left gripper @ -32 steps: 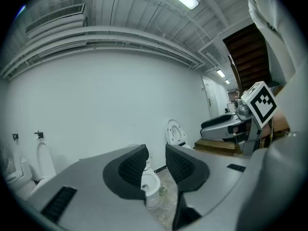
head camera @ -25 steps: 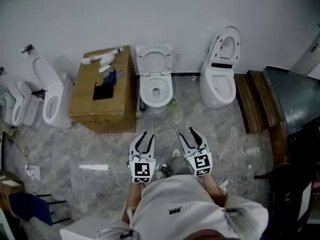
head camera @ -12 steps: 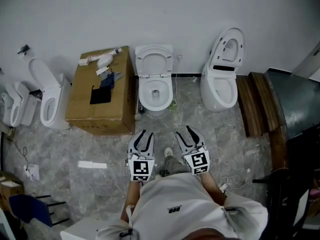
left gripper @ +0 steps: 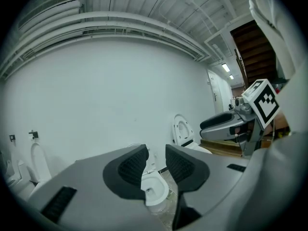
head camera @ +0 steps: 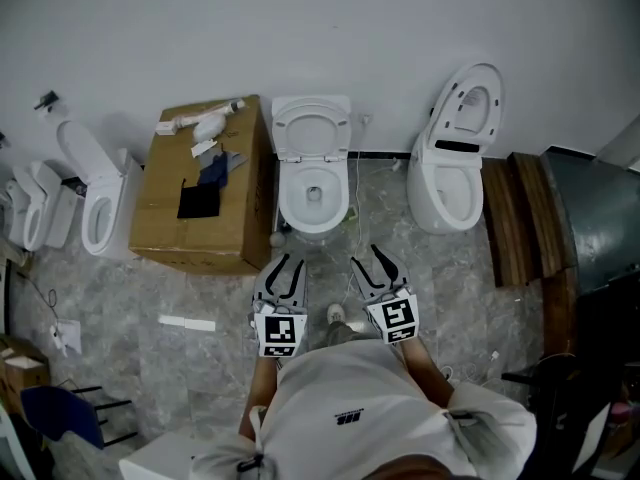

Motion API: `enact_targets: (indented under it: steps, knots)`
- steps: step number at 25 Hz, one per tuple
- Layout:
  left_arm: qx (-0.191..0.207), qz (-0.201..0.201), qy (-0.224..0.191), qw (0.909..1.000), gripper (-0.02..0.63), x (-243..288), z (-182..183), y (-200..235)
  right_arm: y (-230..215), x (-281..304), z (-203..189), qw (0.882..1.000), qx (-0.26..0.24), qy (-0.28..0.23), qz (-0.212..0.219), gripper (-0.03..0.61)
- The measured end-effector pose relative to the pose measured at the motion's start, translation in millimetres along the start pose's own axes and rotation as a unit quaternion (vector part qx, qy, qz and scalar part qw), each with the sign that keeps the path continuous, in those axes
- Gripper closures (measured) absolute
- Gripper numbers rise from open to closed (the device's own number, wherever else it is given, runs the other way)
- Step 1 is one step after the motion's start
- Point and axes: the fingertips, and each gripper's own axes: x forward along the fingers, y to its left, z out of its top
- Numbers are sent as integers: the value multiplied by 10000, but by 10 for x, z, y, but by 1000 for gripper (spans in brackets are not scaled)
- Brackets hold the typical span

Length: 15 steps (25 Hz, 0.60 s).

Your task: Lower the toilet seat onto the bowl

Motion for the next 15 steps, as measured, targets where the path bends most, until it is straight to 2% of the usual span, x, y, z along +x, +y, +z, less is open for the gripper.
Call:
enact_targets:
  steps: [15]
  knots:
    - [-2,300,201,9993,477,773,174,18,-667,540,32,9994,7,44,357,391]
